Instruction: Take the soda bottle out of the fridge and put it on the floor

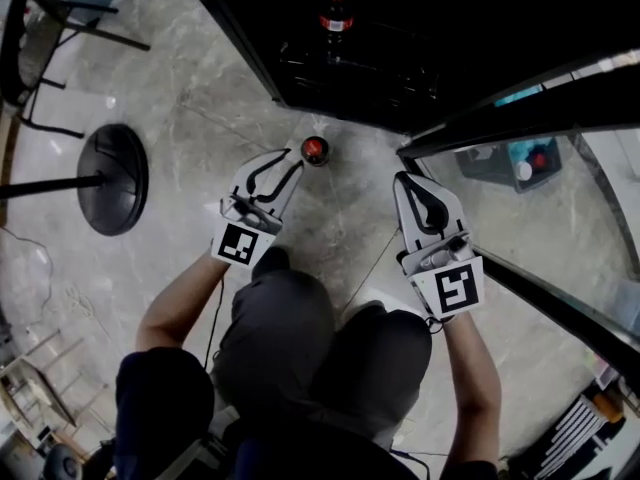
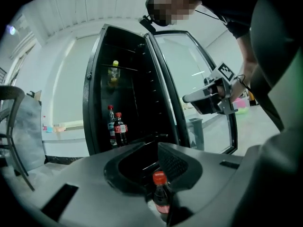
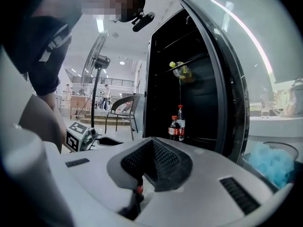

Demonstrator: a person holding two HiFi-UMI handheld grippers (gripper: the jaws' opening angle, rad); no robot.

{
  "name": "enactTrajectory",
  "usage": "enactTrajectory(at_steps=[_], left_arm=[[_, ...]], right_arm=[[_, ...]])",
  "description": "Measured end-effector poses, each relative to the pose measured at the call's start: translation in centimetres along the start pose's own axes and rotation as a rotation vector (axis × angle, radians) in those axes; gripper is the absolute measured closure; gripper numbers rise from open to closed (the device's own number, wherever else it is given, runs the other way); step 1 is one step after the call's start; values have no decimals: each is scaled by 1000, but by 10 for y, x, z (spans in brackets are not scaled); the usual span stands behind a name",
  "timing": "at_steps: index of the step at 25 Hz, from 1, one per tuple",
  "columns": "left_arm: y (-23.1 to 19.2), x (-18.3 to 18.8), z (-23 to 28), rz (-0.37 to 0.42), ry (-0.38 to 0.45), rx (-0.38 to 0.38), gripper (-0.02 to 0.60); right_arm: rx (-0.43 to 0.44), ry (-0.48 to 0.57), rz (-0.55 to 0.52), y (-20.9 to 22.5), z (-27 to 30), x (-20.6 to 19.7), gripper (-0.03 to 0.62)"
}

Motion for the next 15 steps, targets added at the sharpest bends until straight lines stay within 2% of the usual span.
enactTrajectory(at_steps=[1, 4, 10, 12, 15], left_arm=[[-3, 6, -2, 4, 0, 9, 506], [-9, 19, -5, -6, -8, 34, 535], [-20, 64, -6, 11, -6, 47, 554], [-27, 86, -4, 4, 4, 60, 557], [-34, 121, -12, 13, -31, 50, 557]], right_arm=[[5, 1, -4, -1, 1, 3, 576], [12, 7, -14, -2, 0, 14, 576], [7, 15, -14, -1, -11, 47, 576], [-2, 21, -10, 0, -17, 67, 576], [-33, 44, -26, -5, -29, 107, 576]])
Point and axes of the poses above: the fingertips, and each gripper's own axes: z forward along the fingers, y to its right, x out of its top, the point moved 2 cm from there along -z, backward along the fingers, and after that the axes turned 11 degrees about x, right-handed, at the moved point
